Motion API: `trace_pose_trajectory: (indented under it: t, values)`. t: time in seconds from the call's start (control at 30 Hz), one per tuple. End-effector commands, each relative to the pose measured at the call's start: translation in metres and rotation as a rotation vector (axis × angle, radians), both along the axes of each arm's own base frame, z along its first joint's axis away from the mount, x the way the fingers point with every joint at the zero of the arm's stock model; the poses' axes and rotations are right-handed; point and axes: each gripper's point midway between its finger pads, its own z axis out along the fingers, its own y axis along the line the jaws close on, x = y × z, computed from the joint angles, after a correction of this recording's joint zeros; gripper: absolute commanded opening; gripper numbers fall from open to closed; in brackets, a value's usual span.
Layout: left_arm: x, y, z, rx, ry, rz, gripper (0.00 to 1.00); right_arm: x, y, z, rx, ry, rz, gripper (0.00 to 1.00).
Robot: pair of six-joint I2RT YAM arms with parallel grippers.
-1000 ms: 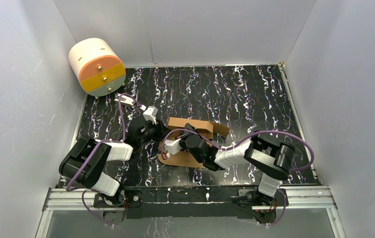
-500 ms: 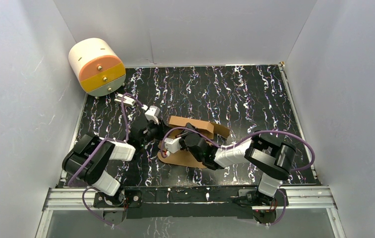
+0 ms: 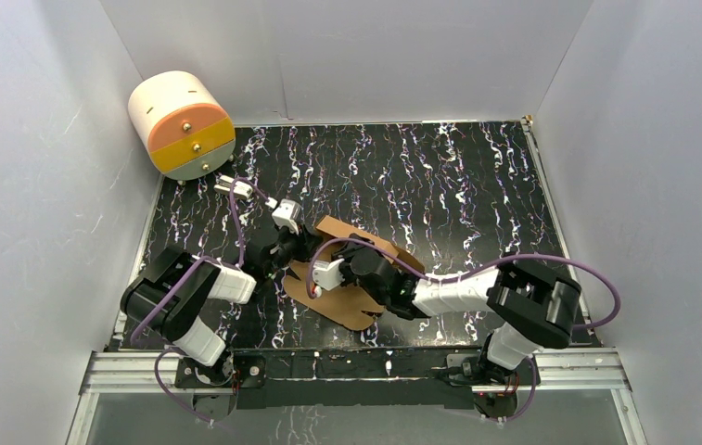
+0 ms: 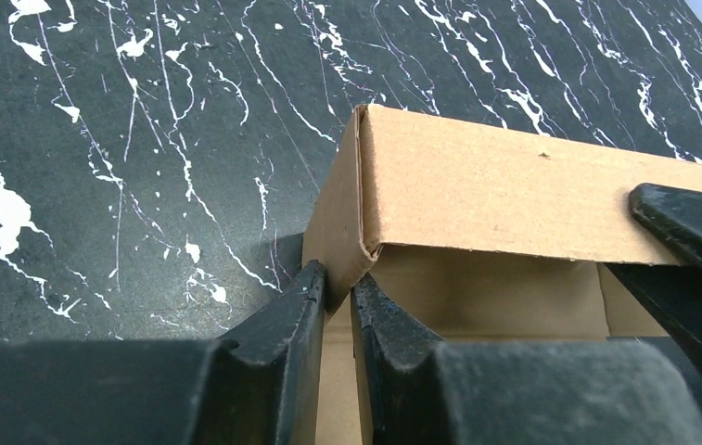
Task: Fold the paper box
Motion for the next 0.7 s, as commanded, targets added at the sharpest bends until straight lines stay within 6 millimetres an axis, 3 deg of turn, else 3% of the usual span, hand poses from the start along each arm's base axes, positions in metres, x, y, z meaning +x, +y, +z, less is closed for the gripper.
trace_pose_trajectory:
  t: [0.0, 0.33, 0.67]
  values:
    - [0.005, 0.002, 0.015, 0.003, -0.087, 0.015, 0.1, -0.004, -0.009, 0.009, 0.04, 0.012, -0.028, 0.33]
    - [0.008, 0.013, 0.021, 0.025, -0.109, 0.088, 0.07, -0.002, -0.025, 0.002, -0.009, 0.014, -0.095, 0.23]
    - [0.016, 0.013, 0.027, 0.045, -0.144, 0.204, 0.08, -0.01, -0.016, -0.012, 0.001, 0.11, -0.066, 0.06]
